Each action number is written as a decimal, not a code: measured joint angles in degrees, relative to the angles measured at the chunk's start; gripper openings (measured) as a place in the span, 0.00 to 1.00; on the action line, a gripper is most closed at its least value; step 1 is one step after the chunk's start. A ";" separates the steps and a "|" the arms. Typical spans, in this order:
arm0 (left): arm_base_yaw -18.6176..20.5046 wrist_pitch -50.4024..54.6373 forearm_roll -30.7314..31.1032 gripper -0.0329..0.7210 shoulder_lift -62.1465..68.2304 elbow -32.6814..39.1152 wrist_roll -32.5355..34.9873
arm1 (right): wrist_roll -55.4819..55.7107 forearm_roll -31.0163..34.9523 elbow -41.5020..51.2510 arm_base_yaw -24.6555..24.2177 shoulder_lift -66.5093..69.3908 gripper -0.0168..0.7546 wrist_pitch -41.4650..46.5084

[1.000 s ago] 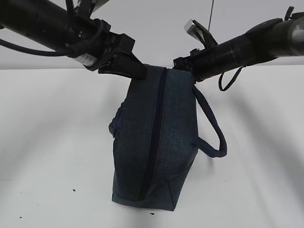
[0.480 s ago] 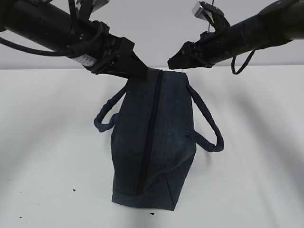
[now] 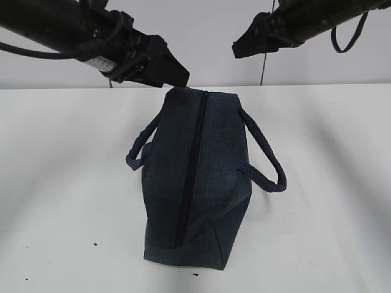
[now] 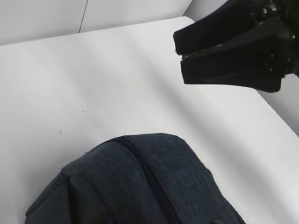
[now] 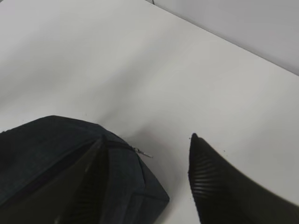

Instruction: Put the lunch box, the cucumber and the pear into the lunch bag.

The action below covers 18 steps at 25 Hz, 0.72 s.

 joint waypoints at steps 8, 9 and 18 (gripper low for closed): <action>0.00 -0.07 6.22 0.57 -7.13 0.00 -0.28 | 12.03 -12.53 0.00 0.00 -8.64 0.58 6.43; 0.00 0.18 7.73 0.57 -8.10 0.00 -0.76 | 13.12 -13.37 0.00 0.00 -9.57 0.58 7.62; 0.00 5.07 23.41 0.57 -17.22 0.00 -11.90 | 26.13 -24.23 0.00 0.00 -21.18 0.58 17.18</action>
